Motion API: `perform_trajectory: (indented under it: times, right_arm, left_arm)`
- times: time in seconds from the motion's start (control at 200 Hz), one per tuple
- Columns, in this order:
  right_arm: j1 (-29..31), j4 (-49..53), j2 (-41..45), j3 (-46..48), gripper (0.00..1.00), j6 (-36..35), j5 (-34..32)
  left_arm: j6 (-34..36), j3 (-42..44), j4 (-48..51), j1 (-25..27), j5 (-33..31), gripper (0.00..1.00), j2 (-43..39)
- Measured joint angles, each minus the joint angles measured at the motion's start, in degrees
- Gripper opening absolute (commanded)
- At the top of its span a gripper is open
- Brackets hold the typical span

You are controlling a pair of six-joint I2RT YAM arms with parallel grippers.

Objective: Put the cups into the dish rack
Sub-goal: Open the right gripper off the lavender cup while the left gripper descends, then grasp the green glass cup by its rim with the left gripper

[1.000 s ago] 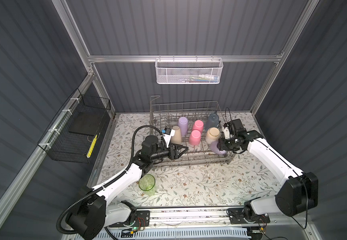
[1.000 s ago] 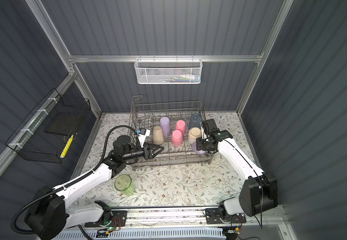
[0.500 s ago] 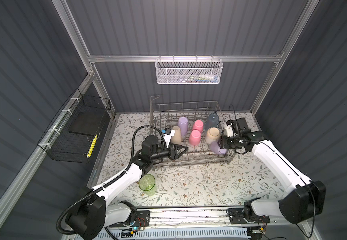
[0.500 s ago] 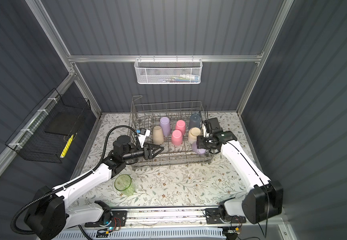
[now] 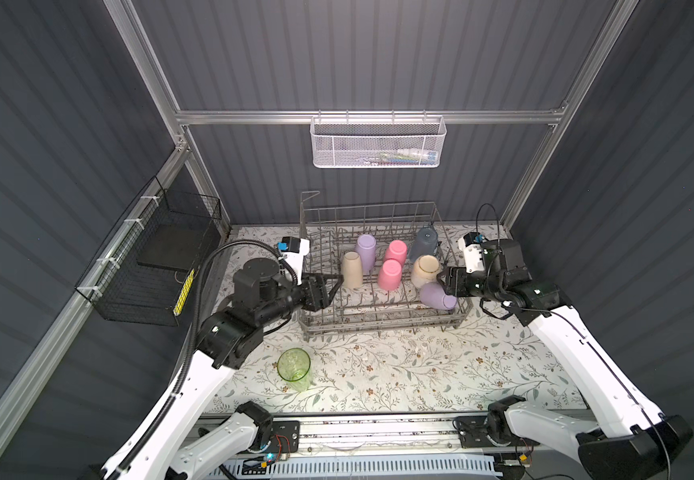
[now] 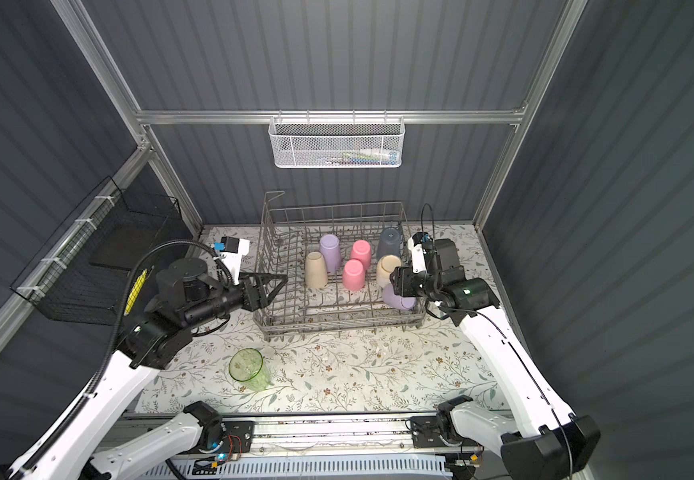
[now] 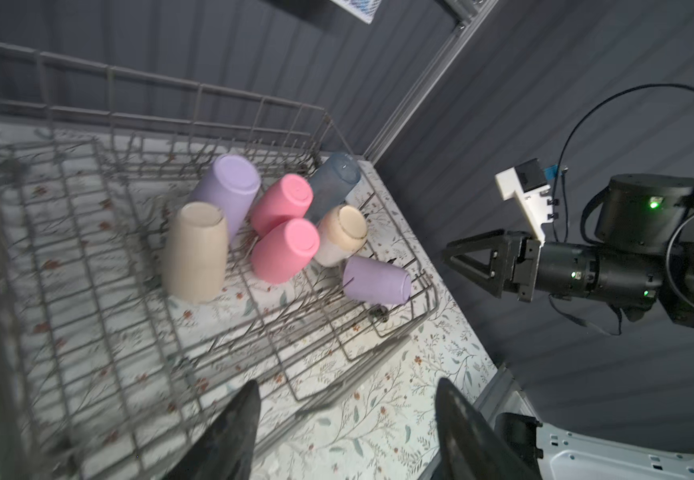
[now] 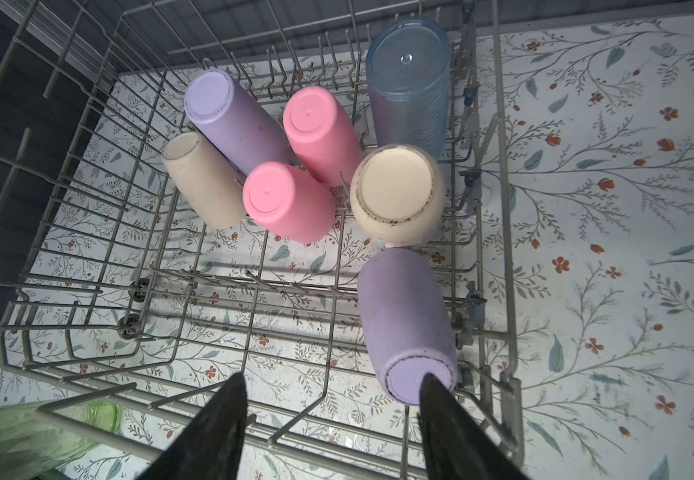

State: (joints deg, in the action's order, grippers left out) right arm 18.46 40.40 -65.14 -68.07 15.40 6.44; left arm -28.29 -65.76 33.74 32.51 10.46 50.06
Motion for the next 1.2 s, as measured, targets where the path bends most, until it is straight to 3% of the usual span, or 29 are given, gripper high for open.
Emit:
perform_trajectory:
  times: [0.255,0.51,0.981,1.201]
  right_arm:
    - [0.48,-0.13,-0.61,0.55,0.68,0.04,1.38]
    - [1.44,-0.11,-0.57,1.6,0.7,0.55,1.99]
    - [2.23,-0.57,-0.59,3.15,0.71,1.55,2.14]
    - [2.23,-0.83,-0.66,4.26,0.72,1.53,1.95]
  left_arm:
    - [-5.2,0.85,21.46,0.0,-5.01,0.68,-7.28]
    - [-6.51,3.56,32.96,0.0,-5.11,0.69,-7.61]
    - [-6.51,10.78,34.16,0.81,-2.47,0.63,-3.5]
    - [-9.16,11.47,32.24,10.97,-5.73,0.63,0.74]
